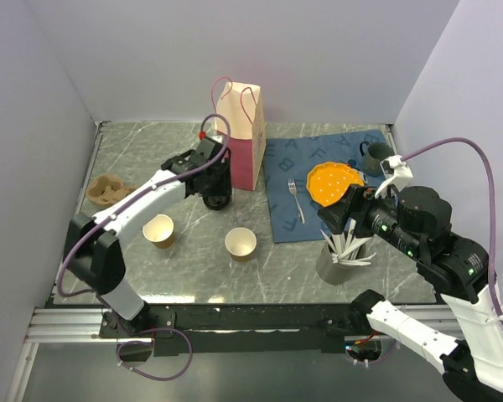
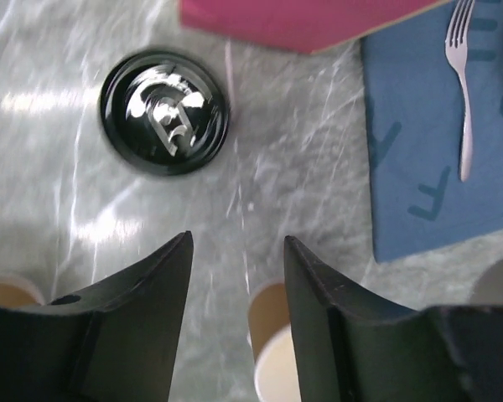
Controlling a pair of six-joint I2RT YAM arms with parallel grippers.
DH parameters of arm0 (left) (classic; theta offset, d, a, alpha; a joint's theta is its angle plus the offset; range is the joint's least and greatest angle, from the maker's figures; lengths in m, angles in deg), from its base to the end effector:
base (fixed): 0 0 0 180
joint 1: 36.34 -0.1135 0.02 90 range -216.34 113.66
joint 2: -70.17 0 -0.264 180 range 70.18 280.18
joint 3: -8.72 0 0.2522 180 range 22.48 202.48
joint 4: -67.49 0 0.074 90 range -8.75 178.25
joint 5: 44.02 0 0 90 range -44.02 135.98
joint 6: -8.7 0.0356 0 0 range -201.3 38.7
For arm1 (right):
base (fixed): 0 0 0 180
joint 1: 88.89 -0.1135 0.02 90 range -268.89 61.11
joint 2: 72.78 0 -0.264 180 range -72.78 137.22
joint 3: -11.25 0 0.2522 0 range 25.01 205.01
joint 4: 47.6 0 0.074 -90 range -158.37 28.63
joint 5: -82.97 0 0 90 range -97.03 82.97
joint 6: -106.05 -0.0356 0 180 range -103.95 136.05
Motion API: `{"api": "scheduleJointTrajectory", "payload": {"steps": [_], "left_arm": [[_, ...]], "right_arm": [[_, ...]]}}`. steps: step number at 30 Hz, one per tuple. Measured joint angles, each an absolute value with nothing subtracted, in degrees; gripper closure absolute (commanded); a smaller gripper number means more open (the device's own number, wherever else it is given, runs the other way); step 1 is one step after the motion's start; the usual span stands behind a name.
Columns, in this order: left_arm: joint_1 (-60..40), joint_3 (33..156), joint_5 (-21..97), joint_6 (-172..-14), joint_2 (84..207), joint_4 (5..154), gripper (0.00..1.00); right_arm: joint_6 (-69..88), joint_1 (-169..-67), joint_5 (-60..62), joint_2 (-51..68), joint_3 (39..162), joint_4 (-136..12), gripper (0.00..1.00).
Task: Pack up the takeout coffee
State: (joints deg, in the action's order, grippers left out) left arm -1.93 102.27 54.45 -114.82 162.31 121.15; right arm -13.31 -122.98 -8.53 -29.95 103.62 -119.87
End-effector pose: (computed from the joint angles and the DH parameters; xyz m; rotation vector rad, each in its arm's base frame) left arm 0.2908 -0.1928 0.2972 -0.0438 2.4971 -0.3236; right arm 0.0760 0.0503 0.4425 -0.0662 2.0329 0.6889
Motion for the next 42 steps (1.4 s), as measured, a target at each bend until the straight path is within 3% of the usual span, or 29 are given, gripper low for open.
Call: {"api": "scheduleJointTrajectory", "payload": {"steps": [11,25,35,42], "left_arm": [[-2.8,103.3,53.7,-103.2,178.7,112.1,0.54],[-3.0,103.3,54.1,-99.5,181.7,109.0,0.64],[-3.0,102.0,54.9,-99.4,181.8,108.3,0.88],[-3.0,102.0,55.3,-99.9,181.8,108.7,0.84]], "right_arm": [[-15.8,-123.0,-11.2,-29.3,103.9,-120.2,0.09],[-15.6,-123.0,-12.4,-28.3,105.0,-120.3,0.09],[-14.7,-123.0,-12.6,-28.1,105.0,-120.3,0.09],[-14.6,-123.0,-13.0,-28.2,105.0,-120.3,0.09]]}}
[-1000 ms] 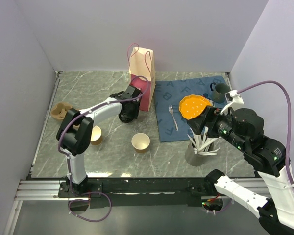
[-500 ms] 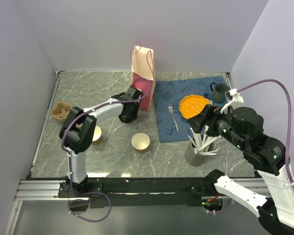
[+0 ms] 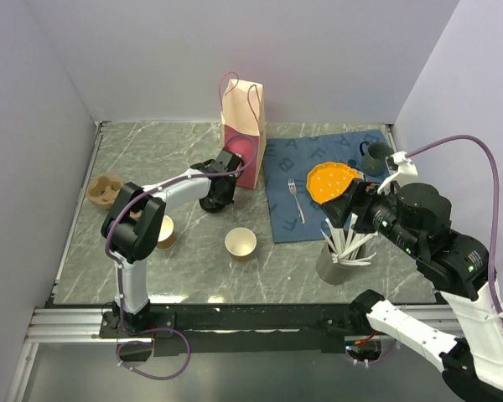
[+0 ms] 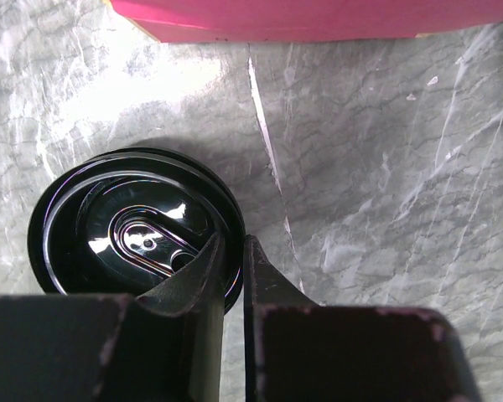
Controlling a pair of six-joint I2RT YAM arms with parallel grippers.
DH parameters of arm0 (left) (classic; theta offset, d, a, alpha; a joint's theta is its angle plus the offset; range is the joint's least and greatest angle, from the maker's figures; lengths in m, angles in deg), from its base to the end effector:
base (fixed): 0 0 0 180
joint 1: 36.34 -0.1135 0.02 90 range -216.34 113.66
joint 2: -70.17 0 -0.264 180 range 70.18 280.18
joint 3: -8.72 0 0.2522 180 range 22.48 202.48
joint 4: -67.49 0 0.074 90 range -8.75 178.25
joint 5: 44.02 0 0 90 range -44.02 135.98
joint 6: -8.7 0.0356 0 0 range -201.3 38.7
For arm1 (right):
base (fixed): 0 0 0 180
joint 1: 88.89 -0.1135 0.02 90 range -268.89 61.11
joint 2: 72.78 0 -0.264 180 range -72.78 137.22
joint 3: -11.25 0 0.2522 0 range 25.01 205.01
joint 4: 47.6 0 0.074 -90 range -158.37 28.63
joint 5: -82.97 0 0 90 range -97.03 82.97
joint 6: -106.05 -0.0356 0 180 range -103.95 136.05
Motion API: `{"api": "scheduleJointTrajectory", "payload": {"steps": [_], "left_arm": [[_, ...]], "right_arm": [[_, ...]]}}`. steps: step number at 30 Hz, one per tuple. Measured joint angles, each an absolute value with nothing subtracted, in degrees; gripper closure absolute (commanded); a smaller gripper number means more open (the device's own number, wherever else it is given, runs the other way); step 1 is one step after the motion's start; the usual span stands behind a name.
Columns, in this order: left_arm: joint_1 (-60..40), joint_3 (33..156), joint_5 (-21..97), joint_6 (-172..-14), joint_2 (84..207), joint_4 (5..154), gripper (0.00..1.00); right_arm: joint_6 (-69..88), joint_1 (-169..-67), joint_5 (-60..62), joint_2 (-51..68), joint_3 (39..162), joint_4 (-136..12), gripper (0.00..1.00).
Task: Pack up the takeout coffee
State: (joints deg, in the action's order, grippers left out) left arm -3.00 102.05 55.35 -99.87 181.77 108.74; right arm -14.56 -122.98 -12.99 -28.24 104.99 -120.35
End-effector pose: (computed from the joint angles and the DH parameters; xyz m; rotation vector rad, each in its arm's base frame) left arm 0.3474 -0.2216 0.1859 0.2757 2.5773 -0.1180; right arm 0.0823 0.0513 0.4459 0.0076 2.0343 0.6232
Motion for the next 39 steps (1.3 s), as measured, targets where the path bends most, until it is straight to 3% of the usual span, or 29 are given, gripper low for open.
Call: {"api": "scheduleJointTrajectory", "payload": {"steps": [2,4,9,13,17,19,21,22,24,27,28,31,39], "left_arm": [[-3.0,102.0,55.3,-100.2,181.7,109.0,0.77],[-3.0,101.9,55.3,-100.4,181.5,109.4,0.77],[-3.0,101.1,55.0,-100.7,181.0,110.1,0.9],[-3.0,100.8,54.9,-100.7,180.7,110.6,0.73],[-3.0,100.8,54.9,-100.6,180.7,111.4,0.9],[-3.0,100.8,54.9,-100.5,180.7,111.6,0.92],[-3.0,100.8,54.9,-100.5,180.6,111.8,0.86],[-3.0,100.8,54.9,-100.4,180.6,111.8,0.75],[-3.0,100.8,54.9,-100.3,180.5,112.1,0.71],[-3.0,100.8,54.8,-100.2,180.0,112.2,0.78],[-3.0,100.8,54.8,-100.2,179.8,112.3,0.89],[-3.0,100.8,54.8,-100.1,179.5,112.3,0.97],[-3.0,100.9,54.8,-99.8,179.4,112.8,0.98]], "right_arm": [[-14.6,-123.0,-13.1,-28.3,105.0,-120.3,0.09],[-14.6,-123.0,-13.1,-28.3,105.0,-120.3,0.09],[-14.8,-123.0,-13.0,-28.4,105.0,-120.3,0.09],[-15.0,-123.0,-13.0,-28.3,105.0,-120.2,0.09],[-15.0,-123.0,-13.0,-28.3,105.0,-120.1,0.09],[-15.1,-123.0,-13.0,-28.3,104.9,-120.1,0.09],[-15.3,-123.0,-12.9,-28.3,104.9,-120.0,0.09],[-15.5,-123.0,-12.8,-28.3,104.9,-120.0,0.09],[-15.7,-123.0,-12.8,-28.3,104.8,-119.7,0.09],[-16.0,-123.0,-12.6,-28.3,104.6,-119.5,0.09],[-16.1,-123.0,-12.5,-28.3,104.4,-119.4,0.09],[-16.4,-123.0,-12.4,-28.3,104.4,-119.3,0.1],[-17.1,-123.0,-12.1,-28.3,104.4,-119.2,0.1]]}}
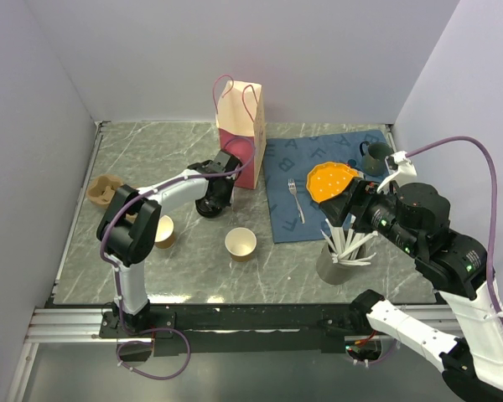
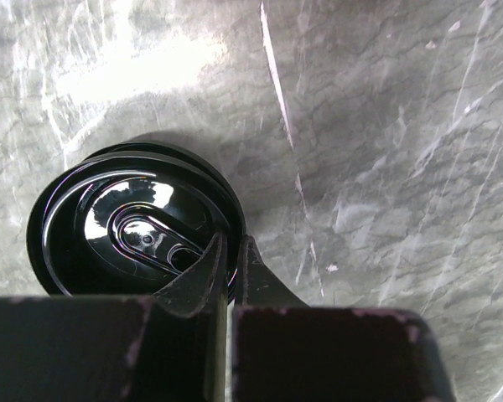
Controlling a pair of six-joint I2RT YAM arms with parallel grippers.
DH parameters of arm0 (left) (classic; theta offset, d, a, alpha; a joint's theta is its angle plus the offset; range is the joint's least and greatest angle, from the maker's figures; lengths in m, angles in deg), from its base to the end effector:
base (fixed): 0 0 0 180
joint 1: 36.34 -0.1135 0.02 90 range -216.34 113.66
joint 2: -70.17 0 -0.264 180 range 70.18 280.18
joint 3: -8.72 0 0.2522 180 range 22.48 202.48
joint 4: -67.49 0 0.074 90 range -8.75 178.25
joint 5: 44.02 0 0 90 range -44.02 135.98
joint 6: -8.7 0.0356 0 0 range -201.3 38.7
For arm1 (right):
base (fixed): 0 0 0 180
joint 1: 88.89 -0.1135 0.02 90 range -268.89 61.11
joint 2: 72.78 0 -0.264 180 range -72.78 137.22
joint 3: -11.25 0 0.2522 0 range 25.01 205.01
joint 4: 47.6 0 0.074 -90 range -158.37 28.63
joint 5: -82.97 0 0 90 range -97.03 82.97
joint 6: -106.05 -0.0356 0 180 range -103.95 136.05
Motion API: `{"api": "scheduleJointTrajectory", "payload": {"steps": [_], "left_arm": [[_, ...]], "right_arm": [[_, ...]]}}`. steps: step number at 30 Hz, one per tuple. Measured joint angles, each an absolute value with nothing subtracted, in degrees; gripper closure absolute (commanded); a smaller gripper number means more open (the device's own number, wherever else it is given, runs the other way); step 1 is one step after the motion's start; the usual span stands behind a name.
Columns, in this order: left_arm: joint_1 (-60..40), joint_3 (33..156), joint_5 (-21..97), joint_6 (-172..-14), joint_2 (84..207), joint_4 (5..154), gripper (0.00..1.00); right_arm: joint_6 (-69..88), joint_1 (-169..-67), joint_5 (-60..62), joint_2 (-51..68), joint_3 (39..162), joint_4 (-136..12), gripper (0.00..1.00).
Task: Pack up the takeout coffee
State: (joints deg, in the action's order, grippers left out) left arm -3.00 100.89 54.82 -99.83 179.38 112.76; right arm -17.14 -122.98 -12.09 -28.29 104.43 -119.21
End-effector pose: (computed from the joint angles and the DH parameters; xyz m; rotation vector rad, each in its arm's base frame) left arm 0.3361 -0.2146 0.1922 0.2903 2.6239 -0.1010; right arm 0.0837 0.0529 0.4453 0.0435 2.0320 0.6713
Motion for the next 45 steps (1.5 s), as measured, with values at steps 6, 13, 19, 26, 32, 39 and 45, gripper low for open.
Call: {"api": "scheduleJointTrajectory", "payload": {"steps": [6,13,19,26,32,39,45], "left_arm": [[-3.0,102.8,54.9,-100.2,179.4,116.0,0.95],[-3.0,104.5,54.8,-100.7,178.7,118.3,0.9],[-3.0,105.1,54.8,-101.2,178.4,119.4,0.98],[-3.0,105.1,53.6,-102.0,177.0,122.1,0.96],[-3.1,105.1,44.8,-103.9,168.3,124.3,0.97],[-3.1,105.1,29.4,-109.4,157.0,123.8,0.94],[-3.1,107.2,14.4,-117.3,151.2,117.2,0.94]], "right_arm": [[-17.2,-123.0,-11.8,-28.1,104.4,-118.9,0.1],[-17.2,-123.0,-10.9,-27.5,104.4,-118.0,0.1],[-17.2,-123.0,-10.3,-27.4,104.4,-117.8,0.1],[-17.4,-123.0,-8.9,-27.6,103.8,-116.9,0.1],[-17.6,-123.0,-4.8,-28.2,100.6,-113.2,0.11],[-20.0,-123.0,1.4,-27.6,97.5,-104.3,0.12],[-26.8,-123.0,6.2,-27.0,91.7,-91.6,0.16]]}}
